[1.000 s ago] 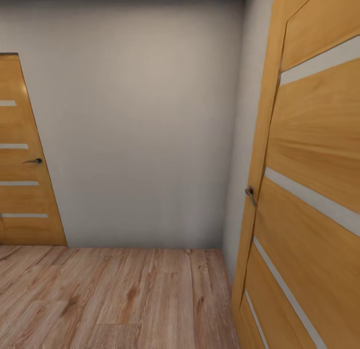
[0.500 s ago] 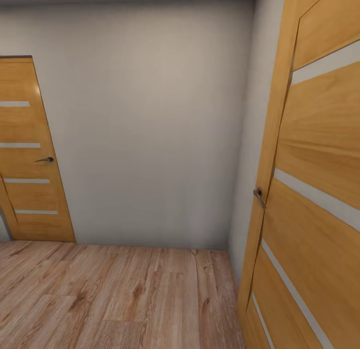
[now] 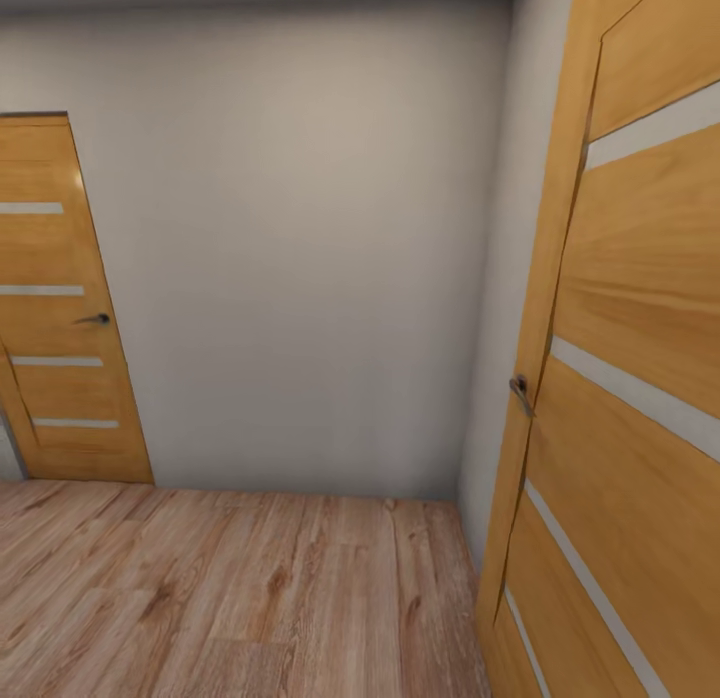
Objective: Move the two storage containers from the living room to the garage. In the garage, place one container on the floor and stack the other container on top of it (either order is fine).
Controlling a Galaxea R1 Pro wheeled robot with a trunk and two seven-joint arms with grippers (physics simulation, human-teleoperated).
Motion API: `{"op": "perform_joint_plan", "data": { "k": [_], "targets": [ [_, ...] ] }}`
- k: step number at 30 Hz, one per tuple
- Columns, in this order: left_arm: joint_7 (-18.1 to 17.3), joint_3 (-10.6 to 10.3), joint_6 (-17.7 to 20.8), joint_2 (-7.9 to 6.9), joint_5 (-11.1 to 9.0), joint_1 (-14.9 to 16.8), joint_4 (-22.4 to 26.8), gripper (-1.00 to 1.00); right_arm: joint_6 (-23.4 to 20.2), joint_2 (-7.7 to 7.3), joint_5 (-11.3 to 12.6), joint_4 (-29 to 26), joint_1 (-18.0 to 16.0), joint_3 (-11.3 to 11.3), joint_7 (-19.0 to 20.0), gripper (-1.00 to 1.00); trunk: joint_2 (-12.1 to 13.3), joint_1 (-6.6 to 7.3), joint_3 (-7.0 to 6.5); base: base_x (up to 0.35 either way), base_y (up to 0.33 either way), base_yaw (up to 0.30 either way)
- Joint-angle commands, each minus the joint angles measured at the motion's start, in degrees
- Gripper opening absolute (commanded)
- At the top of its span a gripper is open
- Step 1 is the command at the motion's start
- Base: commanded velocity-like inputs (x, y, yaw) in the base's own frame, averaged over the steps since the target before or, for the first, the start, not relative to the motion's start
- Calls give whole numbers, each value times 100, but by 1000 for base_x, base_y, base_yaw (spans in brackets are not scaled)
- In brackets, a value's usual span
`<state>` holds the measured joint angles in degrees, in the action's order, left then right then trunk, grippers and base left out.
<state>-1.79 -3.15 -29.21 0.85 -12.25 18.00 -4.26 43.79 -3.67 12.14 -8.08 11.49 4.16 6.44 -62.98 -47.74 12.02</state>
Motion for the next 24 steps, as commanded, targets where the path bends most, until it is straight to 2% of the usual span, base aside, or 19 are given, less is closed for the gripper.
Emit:
{"op": "perform_joint_plan", "data": {
  "k": [1, 6, 18, 24],
  "targets": [
    [-20, -34, -35, 3, -57, 11, -27, 100, 7, -3, 61, -10, 3, 41, 24, 100, -4, -1, 6, 0, 0, 181],
    [-22, -36, -33, 3, -58, 11, -29, 100, 7, -3, 60, -10, 3, 41, 24, 100, -4, -1, 6, 0, 0, 184],
    [-23, -36, -13, 4, -60, 11, -27, 100, 6, -6, 57, -10, 3, 41, 24, 100, -4, -1, 6, 1, 0, 10],
    [-24, -36, 2, 3, -50, 11, -27, 100, 6, -5, 60, -10, 3, 41, 24, 100, -4, -1, 6, 188, 0, 0]
  ]
}}
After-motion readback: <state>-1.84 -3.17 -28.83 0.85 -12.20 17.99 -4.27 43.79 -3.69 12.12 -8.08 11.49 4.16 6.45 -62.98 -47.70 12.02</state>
